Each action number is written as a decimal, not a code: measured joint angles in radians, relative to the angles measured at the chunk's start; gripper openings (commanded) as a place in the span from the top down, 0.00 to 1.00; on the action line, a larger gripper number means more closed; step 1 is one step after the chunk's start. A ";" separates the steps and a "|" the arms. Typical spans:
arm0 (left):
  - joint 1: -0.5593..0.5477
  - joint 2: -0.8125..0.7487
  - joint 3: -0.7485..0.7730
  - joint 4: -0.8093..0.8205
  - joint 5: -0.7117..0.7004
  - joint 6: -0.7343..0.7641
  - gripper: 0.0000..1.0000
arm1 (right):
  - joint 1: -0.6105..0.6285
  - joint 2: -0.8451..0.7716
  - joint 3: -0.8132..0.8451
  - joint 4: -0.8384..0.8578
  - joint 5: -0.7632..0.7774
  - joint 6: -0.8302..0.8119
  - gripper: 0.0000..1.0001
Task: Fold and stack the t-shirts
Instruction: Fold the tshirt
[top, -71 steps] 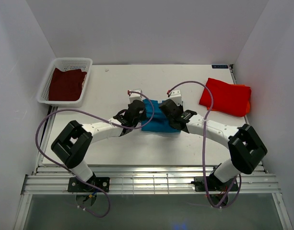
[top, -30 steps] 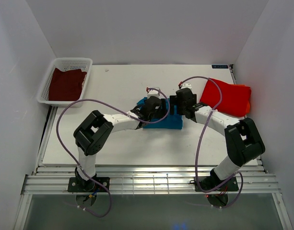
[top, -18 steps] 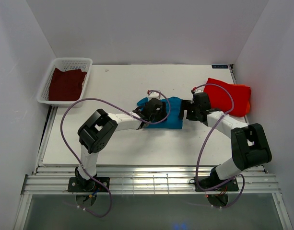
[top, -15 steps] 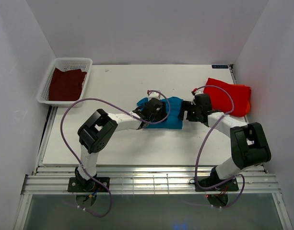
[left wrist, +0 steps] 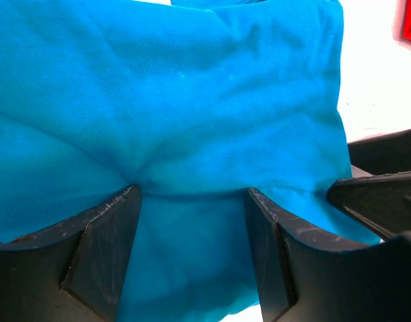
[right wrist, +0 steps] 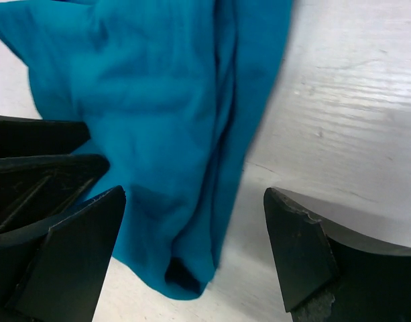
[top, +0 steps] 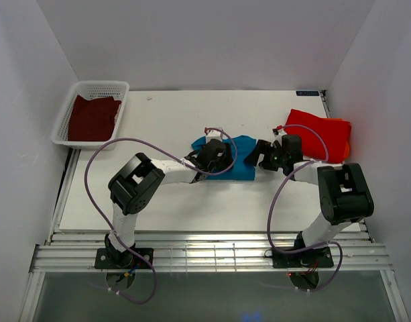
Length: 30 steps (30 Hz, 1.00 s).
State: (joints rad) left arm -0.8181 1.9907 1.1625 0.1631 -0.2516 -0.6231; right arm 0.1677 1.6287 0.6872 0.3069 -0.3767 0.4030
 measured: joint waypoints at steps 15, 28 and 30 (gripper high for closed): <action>0.000 -0.003 -0.011 0.017 -0.003 -0.013 0.28 | 0.104 0.090 0.071 0.062 -0.031 0.034 0.06; 0.008 -0.019 -0.038 0.024 -0.033 -0.010 0.30 | 0.194 0.144 0.147 -0.027 0.179 0.016 0.82; 0.007 -0.020 -0.040 0.025 -0.032 -0.010 0.30 | 0.206 0.147 0.158 -0.044 0.206 0.008 0.92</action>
State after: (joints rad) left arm -0.8108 1.9709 1.1225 0.1883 -0.2840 -0.6334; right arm 0.3740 1.7756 0.8455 0.2626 -0.1711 0.4110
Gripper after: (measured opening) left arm 0.698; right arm 0.176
